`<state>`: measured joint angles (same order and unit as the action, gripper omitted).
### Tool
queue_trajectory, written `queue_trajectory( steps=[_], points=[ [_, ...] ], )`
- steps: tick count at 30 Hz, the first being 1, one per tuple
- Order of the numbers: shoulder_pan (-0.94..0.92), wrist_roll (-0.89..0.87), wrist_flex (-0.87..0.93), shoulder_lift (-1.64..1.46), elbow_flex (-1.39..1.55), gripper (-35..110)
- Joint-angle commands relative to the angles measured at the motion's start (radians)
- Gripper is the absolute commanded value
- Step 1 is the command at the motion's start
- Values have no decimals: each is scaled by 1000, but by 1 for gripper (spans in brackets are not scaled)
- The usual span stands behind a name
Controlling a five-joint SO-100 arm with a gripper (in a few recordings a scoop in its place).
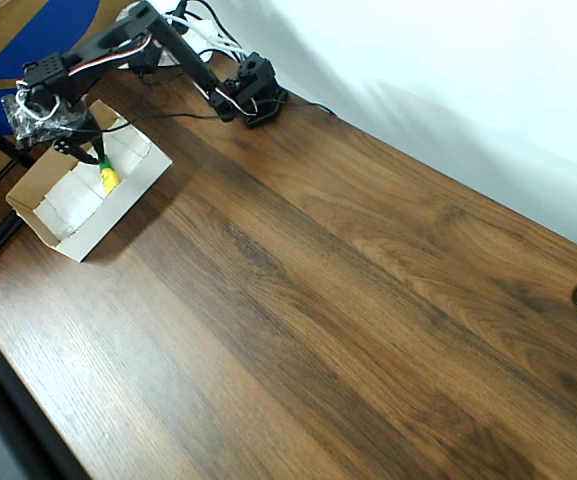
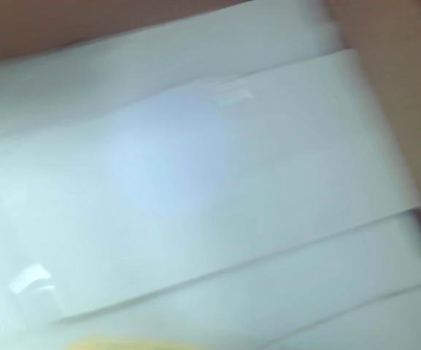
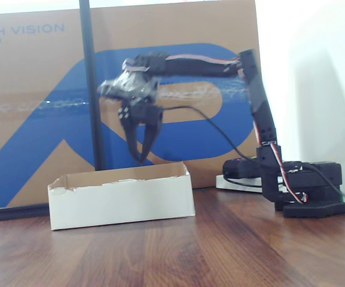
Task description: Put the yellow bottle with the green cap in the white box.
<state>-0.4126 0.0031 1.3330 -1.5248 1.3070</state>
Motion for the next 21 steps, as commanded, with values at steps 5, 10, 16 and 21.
queue_trajectory(
  steps=[5,10,16,21],
  points=[
    [132,-5,-26,-357,250,0],
    [239,9,-104,-653,551,0],
    [368,32,-218,-1032,931,0],
    [410,78,-296,-1296,1209,0]
  ],
)
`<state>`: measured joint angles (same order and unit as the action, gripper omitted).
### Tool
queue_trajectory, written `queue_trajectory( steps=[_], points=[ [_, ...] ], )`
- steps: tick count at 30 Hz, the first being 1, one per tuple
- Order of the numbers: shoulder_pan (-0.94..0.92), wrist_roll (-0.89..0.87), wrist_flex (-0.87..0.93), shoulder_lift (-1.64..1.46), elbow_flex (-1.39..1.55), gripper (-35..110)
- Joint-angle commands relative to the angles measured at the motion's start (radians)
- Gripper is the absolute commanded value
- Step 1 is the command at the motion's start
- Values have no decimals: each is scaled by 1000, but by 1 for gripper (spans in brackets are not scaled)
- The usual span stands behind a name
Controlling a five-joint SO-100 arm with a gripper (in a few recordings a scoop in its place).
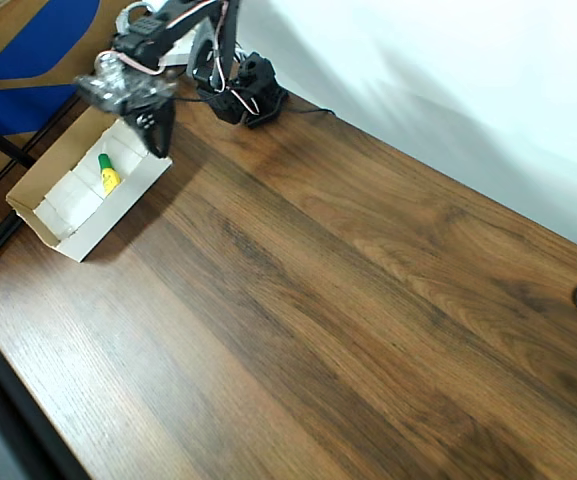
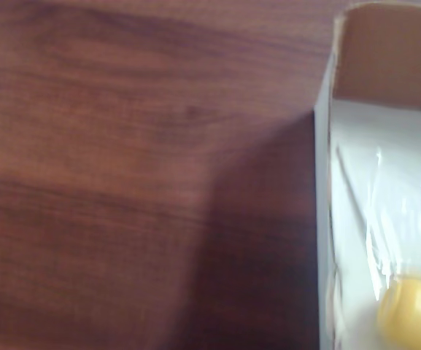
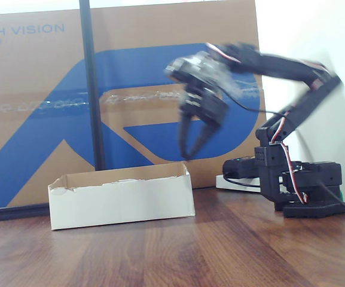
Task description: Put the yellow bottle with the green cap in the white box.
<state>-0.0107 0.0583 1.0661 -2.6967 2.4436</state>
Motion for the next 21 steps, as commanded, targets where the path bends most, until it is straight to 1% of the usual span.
queue_trajectory(
  steps=[1,9,21],
  points=[
    [8,32,-41,-161,117,0],
    [18,83,-98,-469,419,0],
    [5,114,-58,-756,661,0]
  ],
)
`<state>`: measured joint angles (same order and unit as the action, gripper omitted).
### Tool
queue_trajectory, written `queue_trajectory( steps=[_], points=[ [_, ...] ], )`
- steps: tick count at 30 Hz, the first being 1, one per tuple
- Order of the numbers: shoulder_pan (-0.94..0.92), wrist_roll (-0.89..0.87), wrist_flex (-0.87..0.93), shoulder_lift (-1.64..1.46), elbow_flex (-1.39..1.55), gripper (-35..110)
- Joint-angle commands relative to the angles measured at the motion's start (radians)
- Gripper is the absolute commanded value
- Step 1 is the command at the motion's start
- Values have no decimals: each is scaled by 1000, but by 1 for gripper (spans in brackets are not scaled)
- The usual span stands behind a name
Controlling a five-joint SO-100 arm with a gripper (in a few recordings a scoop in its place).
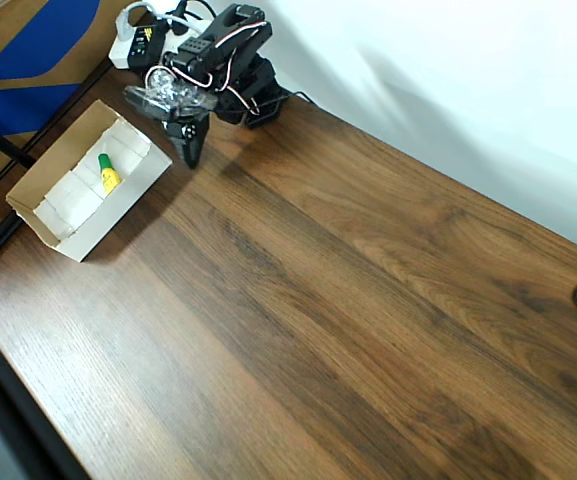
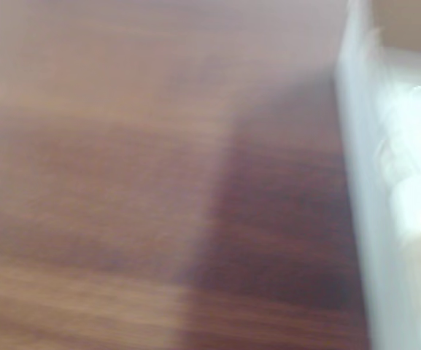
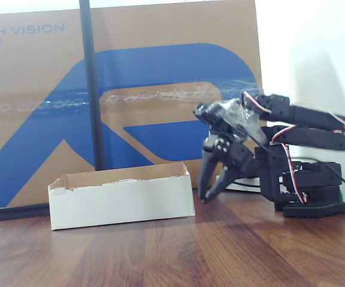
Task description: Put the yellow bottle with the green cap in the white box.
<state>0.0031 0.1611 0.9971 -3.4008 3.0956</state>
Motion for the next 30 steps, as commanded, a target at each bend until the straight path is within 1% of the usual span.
queue_trajectory(
  steps=[1,3,8,13,17,23,30],
  points=[
    [-12,15,11,-69,26,0],
    [-18,20,18,-103,54,0],
    [-20,17,110,-173,52,0],
    [-35,52,170,-173,52,0],
    [-21,80,282,-173,52,0],
    [-40,48,298,-172,51,0],
    [-35,67,308,-169,49,0]
  ],
)
